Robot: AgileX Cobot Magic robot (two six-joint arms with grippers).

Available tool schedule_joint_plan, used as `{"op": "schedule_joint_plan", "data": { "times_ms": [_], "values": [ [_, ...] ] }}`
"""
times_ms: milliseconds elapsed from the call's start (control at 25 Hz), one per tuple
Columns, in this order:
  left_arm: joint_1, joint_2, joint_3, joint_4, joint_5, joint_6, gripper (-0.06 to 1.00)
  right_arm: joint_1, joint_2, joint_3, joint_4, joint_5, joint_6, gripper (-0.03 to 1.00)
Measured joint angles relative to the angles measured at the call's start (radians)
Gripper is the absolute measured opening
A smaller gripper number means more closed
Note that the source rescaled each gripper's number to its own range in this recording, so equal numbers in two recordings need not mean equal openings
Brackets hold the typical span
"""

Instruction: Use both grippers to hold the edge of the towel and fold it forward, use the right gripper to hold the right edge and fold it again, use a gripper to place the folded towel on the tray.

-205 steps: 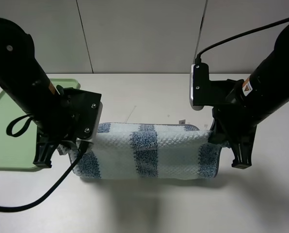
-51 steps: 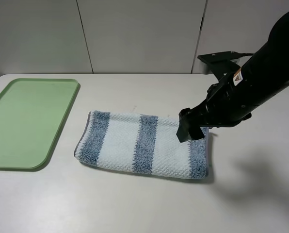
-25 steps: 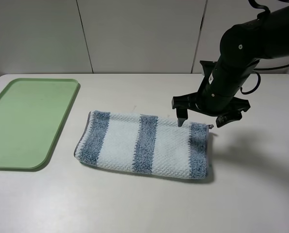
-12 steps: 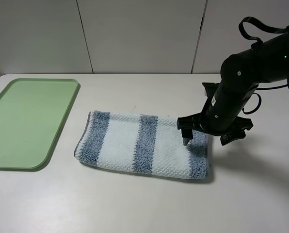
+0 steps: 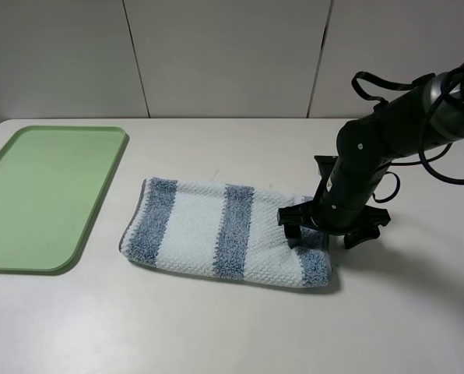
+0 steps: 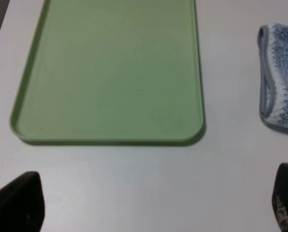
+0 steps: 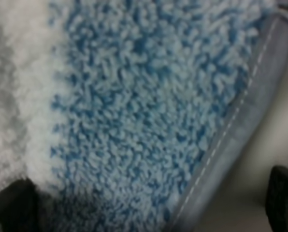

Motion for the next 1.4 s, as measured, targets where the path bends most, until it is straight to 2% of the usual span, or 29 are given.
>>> {"op": "schedule_joint_plan", "data": {
  "times_ms": [400,440,560,680,720,1080,1400],
  "values": [
    [0.0,0.0,0.0,0.0,0.0,0.0,0.93,0.0,0.025,-0.008,0.001,0.006,-0.012,1.0],
    [0.0,0.0,0.0,0.0,0.0,0.0,0.93,0.0,0.025,-0.009,0.001,0.006,-0.017,0.95],
    [0.0,0.0,0.0,0.0,0.0,0.0,0.93,0.002,0.027,-0.012,0.012,-0.017,-0.019,0.65],
    [0.0,0.0,0.0,0.0,0.0,0.0,0.93,0.003,0.03,-0.013,0.054,-0.047,-0.019,0.18],
    [0.0,0.0,0.0,0.0,0.0,0.0,0.93,0.006,0.03,-0.014,0.067,-0.047,-0.017,0.1],
    [0.0,0.0,0.0,0.0,0.0,0.0,0.93,0.01,0.0,-0.012,0.051,-0.035,-0.017,0.09],
    [0.0,0.0,0.0,0.0,0.0,0.0,0.93,-0.002,-0.109,0.006,-0.048,0.102,0.009,0.09]
  ]
}}
